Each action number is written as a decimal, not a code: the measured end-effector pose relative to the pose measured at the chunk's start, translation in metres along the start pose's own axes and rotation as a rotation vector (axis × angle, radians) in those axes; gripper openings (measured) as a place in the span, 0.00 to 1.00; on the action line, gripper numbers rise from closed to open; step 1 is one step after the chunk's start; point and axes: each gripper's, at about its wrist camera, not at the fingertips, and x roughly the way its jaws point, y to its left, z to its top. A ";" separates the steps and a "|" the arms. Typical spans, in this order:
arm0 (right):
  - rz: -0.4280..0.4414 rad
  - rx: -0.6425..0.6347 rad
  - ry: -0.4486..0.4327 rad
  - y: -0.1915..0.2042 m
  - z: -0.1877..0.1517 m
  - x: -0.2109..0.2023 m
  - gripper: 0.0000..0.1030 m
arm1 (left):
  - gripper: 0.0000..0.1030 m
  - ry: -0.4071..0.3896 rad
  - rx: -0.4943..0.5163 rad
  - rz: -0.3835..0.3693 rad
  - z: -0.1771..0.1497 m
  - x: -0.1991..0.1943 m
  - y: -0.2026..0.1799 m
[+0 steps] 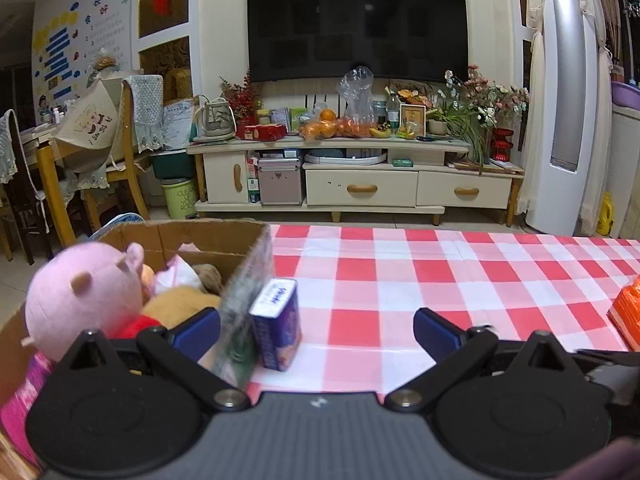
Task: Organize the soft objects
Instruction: 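Grasp the blue tissue box with the left tool while the right grasps the shuttlecock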
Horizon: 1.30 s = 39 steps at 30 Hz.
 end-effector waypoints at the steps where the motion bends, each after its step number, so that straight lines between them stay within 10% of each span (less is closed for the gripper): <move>1: -0.023 -0.003 -0.003 -0.006 -0.002 -0.004 0.03 | 0.99 -0.001 -0.007 0.005 -0.002 0.000 -0.003; 17: 0.026 0.092 0.010 -0.055 -0.001 -0.010 0.23 | 0.99 -0.003 -0.106 0.211 -0.026 0.054 -0.035; 21: 0.048 0.101 -0.001 -0.058 0.000 -0.014 0.61 | 0.99 0.009 -0.111 0.254 -0.025 0.070 -0.033; 28: 0.057 0.127 -0.027 -0.065 0.002 -0.024 0.93 | 0.99 0.003 -0.097 0.254 -0.019 0.089 -0.036; 39: 0.047 0.240 -0.036 -0.093 0.002 -0.029 0.98 | 0.99 0.009 -0.045 0.167 -0.015 0.115 -0.040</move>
